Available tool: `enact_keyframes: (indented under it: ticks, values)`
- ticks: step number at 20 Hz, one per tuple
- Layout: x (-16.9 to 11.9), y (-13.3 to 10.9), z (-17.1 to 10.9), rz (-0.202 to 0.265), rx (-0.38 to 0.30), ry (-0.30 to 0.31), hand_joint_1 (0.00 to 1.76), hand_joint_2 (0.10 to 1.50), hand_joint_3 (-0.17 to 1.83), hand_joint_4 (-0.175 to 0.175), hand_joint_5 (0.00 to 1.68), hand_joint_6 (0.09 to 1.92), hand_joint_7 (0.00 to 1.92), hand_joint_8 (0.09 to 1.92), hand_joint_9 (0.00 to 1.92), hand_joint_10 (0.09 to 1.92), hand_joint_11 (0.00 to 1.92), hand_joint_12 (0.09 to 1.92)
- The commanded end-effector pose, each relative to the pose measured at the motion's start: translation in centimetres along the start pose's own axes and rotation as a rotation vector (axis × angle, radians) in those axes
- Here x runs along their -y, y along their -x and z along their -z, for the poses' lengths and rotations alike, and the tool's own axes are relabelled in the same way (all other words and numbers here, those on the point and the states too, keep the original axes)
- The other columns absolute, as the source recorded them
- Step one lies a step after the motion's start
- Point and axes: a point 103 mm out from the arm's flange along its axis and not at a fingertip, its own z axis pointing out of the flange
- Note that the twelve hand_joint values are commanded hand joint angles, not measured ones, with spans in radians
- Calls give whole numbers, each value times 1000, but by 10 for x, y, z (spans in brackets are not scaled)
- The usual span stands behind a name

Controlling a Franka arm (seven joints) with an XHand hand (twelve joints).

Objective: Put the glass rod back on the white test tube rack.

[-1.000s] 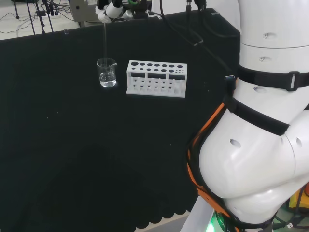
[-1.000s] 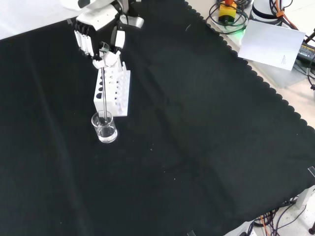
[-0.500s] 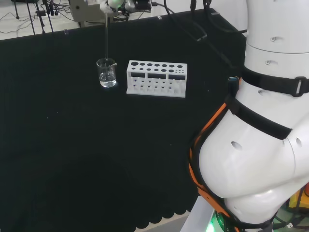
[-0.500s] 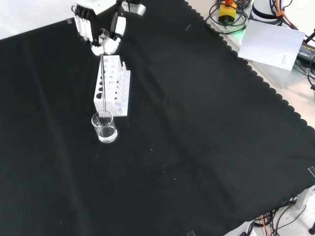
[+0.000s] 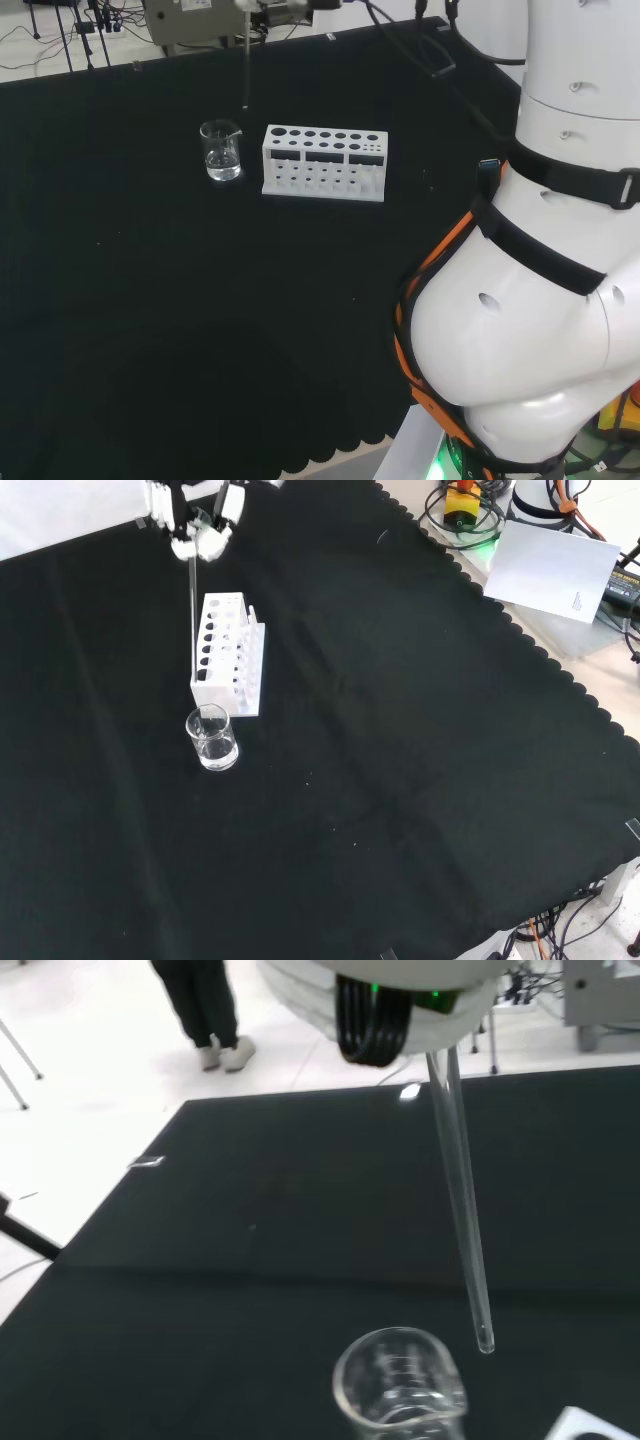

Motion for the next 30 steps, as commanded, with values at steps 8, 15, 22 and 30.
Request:
enact_keyframes:
  ticks: [8, 15, 22, 30]
  values:
    - [34, 69, 17, -112, -6, 34, 1314, 798, 431, -175, 1353, 88, 1230, 970, 1850, 525, 1351, 1014]
    - [48, 94, 21, -150, -5, 35, 1314, 799, 429, -175, 1353, 87, 1230, 971, 1849, 526, 1350, 1014]
    - [54, 102, 23, -173, 5, 21, 1314, 800, 428, -175, 1354, 87, 1230, 971, 1850, 527, 1351, 1014]
    - [61, 102, 21, -153, -1, 25, 1314, 800, 427, -175, 1355, 87, 1229, 971, 1849, 527, 1350, 1014]
